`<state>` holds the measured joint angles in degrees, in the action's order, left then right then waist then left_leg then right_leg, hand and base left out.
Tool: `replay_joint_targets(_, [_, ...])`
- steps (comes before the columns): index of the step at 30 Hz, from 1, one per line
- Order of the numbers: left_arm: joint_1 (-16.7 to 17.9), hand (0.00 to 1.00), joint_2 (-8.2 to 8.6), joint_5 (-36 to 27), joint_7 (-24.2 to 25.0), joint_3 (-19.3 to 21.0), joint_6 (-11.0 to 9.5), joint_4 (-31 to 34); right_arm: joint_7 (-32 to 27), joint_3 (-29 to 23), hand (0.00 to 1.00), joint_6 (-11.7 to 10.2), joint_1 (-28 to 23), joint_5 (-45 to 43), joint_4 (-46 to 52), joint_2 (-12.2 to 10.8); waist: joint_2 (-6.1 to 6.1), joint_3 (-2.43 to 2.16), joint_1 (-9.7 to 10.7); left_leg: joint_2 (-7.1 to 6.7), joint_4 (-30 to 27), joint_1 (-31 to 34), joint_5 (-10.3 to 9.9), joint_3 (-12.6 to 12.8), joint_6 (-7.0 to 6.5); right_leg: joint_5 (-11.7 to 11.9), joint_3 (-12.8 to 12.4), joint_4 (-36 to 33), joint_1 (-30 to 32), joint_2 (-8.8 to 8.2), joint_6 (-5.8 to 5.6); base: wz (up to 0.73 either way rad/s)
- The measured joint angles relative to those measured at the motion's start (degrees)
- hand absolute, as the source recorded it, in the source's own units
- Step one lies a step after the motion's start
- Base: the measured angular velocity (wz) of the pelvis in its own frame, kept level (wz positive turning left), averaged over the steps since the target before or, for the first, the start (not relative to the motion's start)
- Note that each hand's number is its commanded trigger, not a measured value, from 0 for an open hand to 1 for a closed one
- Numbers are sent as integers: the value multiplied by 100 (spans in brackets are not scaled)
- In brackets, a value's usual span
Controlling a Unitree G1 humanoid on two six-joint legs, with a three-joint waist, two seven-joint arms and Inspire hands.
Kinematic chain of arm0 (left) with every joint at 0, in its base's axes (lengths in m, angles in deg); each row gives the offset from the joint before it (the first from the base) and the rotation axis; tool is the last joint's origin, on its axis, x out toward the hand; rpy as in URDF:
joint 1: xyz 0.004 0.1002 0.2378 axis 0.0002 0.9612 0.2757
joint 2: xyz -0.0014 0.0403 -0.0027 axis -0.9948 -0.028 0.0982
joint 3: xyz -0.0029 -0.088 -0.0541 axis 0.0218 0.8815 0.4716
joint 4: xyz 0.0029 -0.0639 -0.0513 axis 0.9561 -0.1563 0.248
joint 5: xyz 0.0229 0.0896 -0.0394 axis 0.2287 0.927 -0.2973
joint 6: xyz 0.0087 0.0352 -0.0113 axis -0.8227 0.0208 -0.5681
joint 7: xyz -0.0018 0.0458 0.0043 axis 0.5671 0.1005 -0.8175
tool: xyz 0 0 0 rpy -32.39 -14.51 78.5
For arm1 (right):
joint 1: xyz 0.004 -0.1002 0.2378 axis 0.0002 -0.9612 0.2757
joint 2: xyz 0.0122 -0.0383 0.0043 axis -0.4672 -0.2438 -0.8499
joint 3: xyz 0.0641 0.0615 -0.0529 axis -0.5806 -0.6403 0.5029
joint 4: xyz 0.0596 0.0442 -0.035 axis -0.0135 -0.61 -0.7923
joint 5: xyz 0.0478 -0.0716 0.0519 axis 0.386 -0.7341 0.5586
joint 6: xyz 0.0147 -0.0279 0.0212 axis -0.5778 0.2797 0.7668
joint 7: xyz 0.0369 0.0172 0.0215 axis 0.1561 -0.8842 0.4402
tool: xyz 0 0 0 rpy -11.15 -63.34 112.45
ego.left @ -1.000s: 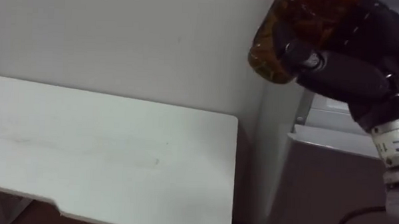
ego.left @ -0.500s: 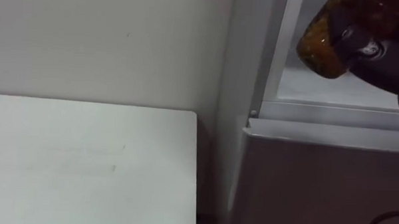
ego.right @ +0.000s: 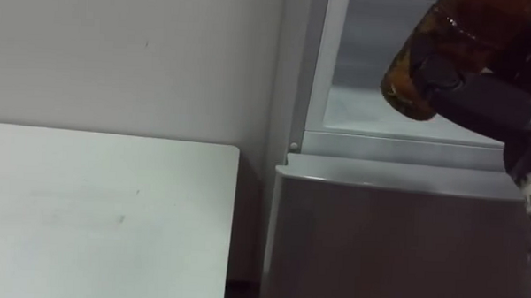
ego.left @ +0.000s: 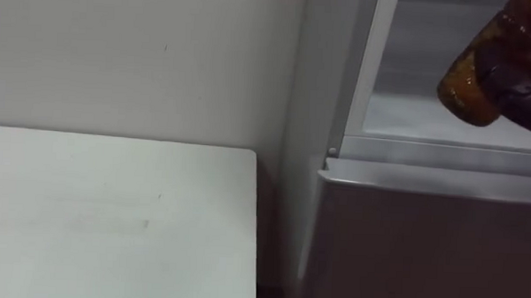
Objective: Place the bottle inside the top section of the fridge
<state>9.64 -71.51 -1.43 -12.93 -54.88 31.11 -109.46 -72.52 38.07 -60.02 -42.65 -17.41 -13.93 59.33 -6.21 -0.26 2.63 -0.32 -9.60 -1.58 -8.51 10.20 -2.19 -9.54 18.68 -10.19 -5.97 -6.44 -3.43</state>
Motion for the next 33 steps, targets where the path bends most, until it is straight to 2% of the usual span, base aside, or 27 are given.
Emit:
replay_joint_targets(9, [-6, 0, 0, 7, -42, 16, 44, -14, -459, 1, 100, 169, 2, -11, -757, 54, -23, 13, -58, -25, 5, 13, 0, -19, 0, 0, -4, -51, 31, 3, -1, 0])
replay_joint_targets(16, [-7, 0, -1, 17, -6, 19, 58, 6, -731, 3, 100, 252, 11, 13, -932, 62, -33, 12, -124, -31, -12, 93, 1, -16, -1, 0, -2, -59, 102, 0, 0, 0])
replay_joint_targets(19, [-11, 0, -3, 122, 14, 95, 159, 32, -728, 3, 100, 354, 103, 114, -1138, 99, -40, 7, -137, -36, -14, 112, 1, -24, -2, -1, 6, -59, 120, -7, -1, 0])
replay_joint_targets(22, [-11, 0, -3, 121, 65, 114, 214, 47, -715, 4, 100, 490, 272, 44, -1382, 99, -36, 4, -152, -42, -37, 148, 1, -72, -3, -1, 59, -63, 128, -14, -1, 8])
replay_joint_targets(27, [-15, 0, 2, 116, 75, 211, 394, 122, -932, 13, 100, 738, 894, 7, -2047, 107, -18, -9, -143, -38, -106, 259, 2, -112, -3, 0, 247, -74, 185, -23, 0, 6])
replay_joint_targets(31, [-7, 0, -5, 115, 49, 212, 438, 128, -1084, 34, 100, 790, 1044, 23, -2234, 108, -35, -21, -143, -38, -125, 299, 2, -153, -3, 0, 361, -77, 187, -28, 0, 8])
replay_joint_targets(33, [-4, 0, -17, 114, 36, 216, 491, 135, -1114, 34, 100, 791, 1325, 111, -2615, 112, -46, -28, -136, -39, -134, 300, 2, -154, -3, 0, 364, -80, 178, -29, 0, 0])
